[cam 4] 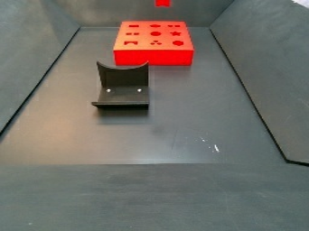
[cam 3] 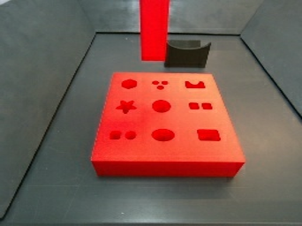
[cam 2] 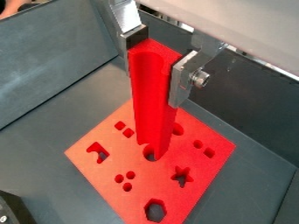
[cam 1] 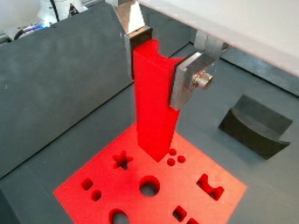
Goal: Insert the arch object.
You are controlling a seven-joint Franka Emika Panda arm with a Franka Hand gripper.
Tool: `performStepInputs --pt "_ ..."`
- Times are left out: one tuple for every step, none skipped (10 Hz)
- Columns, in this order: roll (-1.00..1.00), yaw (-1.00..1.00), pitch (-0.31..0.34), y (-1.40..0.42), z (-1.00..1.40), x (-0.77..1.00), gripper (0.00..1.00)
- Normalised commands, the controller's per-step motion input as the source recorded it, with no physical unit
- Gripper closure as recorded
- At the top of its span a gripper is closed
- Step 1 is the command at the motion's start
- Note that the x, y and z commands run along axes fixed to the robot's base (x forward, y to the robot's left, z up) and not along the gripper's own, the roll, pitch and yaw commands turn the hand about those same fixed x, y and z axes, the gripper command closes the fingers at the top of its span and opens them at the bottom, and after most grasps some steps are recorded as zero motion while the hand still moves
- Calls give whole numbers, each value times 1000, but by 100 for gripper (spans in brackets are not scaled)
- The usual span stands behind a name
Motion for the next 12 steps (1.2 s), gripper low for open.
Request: performStepInputs --pt "139 0 0 0 -149 303 100" --pt "140 0 0 106 -120 949 100" --pt "61 0 -9 194 -29 1000 100" --pt "60 0 -20 177 -11 1000 100" --pt "61 0 -27 180 0 1000 100" --pt "59 0 -24 186 0 1000 100" --pt "34 0 -43 186 0 1000 100" --pt "31 0 -33 137 -34 1000 100" --pt "30 0 -26 126 -54 1000 100" --pt "24 0 -26 106 -77 1000 100" --pt "0 0 -40 74 -146 1000 100" --pt "0 0 -66 83 -280 1000 100"
